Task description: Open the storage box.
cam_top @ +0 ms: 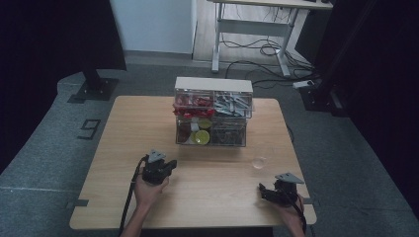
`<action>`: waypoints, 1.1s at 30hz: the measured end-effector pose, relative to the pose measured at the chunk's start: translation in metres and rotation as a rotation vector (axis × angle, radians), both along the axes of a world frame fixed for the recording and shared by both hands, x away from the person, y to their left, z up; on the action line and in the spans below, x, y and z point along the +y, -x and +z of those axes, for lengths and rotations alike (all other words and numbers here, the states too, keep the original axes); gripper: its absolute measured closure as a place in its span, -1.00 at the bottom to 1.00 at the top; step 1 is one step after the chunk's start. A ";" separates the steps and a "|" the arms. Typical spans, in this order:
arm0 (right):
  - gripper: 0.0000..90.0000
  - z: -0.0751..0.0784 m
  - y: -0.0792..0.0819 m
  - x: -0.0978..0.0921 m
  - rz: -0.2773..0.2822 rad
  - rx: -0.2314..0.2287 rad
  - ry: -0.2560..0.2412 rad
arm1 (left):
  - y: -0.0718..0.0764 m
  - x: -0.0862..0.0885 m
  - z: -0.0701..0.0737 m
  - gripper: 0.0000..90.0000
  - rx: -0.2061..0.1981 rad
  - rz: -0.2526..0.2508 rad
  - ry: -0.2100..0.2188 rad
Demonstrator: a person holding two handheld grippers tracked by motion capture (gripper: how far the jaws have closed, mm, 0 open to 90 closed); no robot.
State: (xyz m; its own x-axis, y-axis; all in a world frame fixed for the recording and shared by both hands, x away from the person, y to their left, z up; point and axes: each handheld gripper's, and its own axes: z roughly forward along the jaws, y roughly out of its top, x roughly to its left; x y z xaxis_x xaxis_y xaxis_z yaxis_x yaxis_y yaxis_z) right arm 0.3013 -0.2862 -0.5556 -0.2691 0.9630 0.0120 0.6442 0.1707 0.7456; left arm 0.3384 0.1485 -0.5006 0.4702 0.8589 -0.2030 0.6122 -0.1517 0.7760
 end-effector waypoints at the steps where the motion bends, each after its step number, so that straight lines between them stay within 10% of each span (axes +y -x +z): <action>1: -0.64 0.000 0.000 0.000 0.000 0.000 0.000 | -0.002 -0.001 0.000 1.00 0.001 -0.001 -0.001; 33: -0.64 0.000 0.000 0.000 -0.002 -0.001 0.001 | -0.047 -0.025 -0.002 1.00 0.009 0.005 -0.037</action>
